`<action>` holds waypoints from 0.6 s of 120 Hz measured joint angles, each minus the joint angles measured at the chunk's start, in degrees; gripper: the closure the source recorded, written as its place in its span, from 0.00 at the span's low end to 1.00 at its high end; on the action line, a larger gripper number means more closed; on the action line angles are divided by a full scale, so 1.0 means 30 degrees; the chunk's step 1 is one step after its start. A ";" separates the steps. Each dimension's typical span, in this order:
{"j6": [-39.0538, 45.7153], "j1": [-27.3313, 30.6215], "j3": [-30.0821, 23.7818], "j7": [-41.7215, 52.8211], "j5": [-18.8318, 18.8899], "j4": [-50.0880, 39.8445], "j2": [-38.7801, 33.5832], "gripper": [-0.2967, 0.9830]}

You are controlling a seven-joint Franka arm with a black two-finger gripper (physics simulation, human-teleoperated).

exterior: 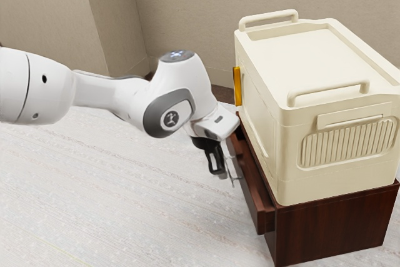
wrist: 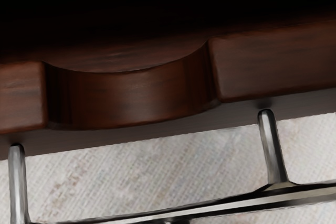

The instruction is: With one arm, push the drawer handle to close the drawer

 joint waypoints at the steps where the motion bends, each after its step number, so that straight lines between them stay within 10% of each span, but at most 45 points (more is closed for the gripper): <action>1: 0.0028 -0.0004 -0.0003 0.0004 -0.0010 0.0022 0.0022 0.85; 72: 0.1281 0.0076 -0.0683 0.0466 -0.0783 0.0613 0.0537 0.82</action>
